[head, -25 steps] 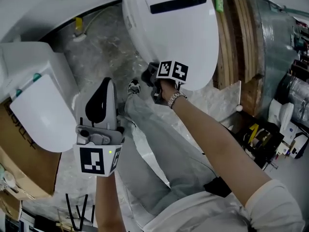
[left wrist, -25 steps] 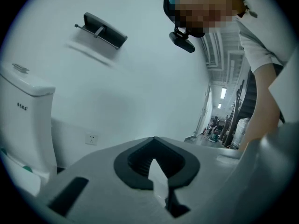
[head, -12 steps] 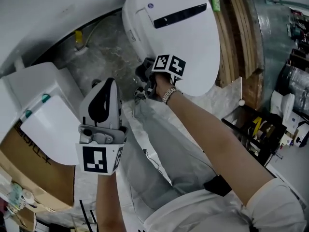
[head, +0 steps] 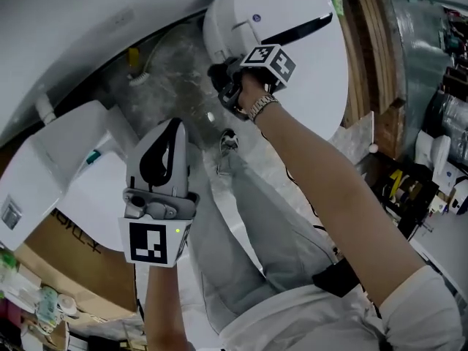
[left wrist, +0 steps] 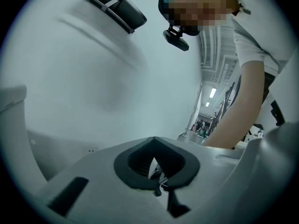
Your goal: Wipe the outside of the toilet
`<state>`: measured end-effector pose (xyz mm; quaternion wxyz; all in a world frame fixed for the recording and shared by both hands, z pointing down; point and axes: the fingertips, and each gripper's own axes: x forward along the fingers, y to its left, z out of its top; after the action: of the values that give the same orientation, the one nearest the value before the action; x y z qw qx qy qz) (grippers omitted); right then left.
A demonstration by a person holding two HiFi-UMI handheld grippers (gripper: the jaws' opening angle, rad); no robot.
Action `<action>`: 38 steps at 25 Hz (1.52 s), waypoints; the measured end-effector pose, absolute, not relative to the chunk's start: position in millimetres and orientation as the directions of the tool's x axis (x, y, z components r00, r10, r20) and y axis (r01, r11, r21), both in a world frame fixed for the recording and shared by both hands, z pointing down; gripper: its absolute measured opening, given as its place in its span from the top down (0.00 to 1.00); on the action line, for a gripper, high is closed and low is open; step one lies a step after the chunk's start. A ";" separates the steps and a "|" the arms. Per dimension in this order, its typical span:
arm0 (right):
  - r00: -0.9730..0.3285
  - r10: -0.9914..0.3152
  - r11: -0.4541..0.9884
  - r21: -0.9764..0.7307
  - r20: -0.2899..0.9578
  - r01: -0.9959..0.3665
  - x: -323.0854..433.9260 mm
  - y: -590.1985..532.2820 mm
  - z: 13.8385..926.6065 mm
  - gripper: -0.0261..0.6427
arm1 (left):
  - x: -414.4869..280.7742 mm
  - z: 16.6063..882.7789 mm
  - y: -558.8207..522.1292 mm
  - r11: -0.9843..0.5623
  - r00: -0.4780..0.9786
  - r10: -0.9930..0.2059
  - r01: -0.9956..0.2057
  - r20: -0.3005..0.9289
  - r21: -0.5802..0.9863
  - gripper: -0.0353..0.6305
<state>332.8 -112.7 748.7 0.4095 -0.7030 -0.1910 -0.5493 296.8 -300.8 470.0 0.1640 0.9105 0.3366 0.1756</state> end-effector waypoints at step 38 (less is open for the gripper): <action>0.480 -0.582 -0.813 -0.450 0.657 -0.370 328.5 -117.3 490.2 0.82 | 185.1 304.1 -297.4 -0.849 0.852 0.502 0.453 0.147 0.272 0.94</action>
<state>328.5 -117.3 490.2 0.1243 -0.8511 0.2797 -0.4265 185.1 -297.4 304.1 0.1146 0.9555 0.2501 0.1068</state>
